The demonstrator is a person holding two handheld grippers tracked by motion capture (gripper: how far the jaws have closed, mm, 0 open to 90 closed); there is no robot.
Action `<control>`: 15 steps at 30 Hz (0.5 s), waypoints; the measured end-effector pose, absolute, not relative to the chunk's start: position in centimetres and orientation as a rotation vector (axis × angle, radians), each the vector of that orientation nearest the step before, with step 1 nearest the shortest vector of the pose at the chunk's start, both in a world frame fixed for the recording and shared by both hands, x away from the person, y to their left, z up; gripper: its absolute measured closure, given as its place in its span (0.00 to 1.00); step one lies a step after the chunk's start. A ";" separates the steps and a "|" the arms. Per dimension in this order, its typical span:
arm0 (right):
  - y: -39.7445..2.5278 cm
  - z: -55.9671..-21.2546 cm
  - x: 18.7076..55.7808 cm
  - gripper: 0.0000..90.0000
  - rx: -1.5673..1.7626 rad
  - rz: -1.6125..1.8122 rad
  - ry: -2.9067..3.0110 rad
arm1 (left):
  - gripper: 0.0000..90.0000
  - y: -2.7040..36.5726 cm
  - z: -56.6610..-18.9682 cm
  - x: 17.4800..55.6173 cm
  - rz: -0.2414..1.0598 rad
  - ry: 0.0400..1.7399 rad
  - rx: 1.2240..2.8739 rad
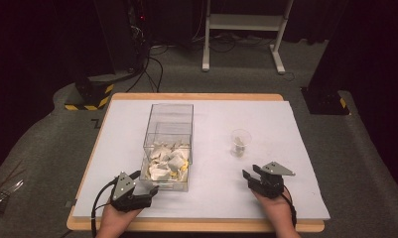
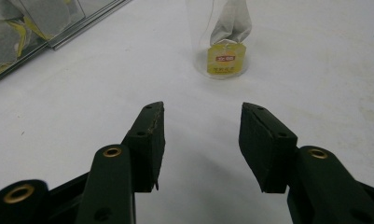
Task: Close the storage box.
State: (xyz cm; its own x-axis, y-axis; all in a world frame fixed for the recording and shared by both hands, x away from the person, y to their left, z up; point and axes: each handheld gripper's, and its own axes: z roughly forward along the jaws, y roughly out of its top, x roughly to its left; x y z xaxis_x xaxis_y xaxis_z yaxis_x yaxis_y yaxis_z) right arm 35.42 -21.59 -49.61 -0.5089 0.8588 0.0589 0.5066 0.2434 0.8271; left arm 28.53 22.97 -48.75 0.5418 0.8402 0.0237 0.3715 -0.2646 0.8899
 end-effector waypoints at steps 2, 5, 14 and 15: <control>-21.6 -49.6 35.4 0.56 1.250 1.168 2.116 | 0.17 22.9 -48.7 28.6 0.640 1.004 1.854; -21.5 -49.6 35.4 0.56 1.236 1.164 2.126 | 0.18 22.8 -48.7 29.0 0.643 1.025 1.850; -21.7 -49.7 35.4 0.56 1.252 1.166 2.121 | 0.18 22.7 -48.6 30.6 0.655 1.042 1.813; -21.7 -49.7 35.4 0.56 1.253 1.165 2.120 | 0.18 22.7 -48.6 30.7 0.656 1.043 1.811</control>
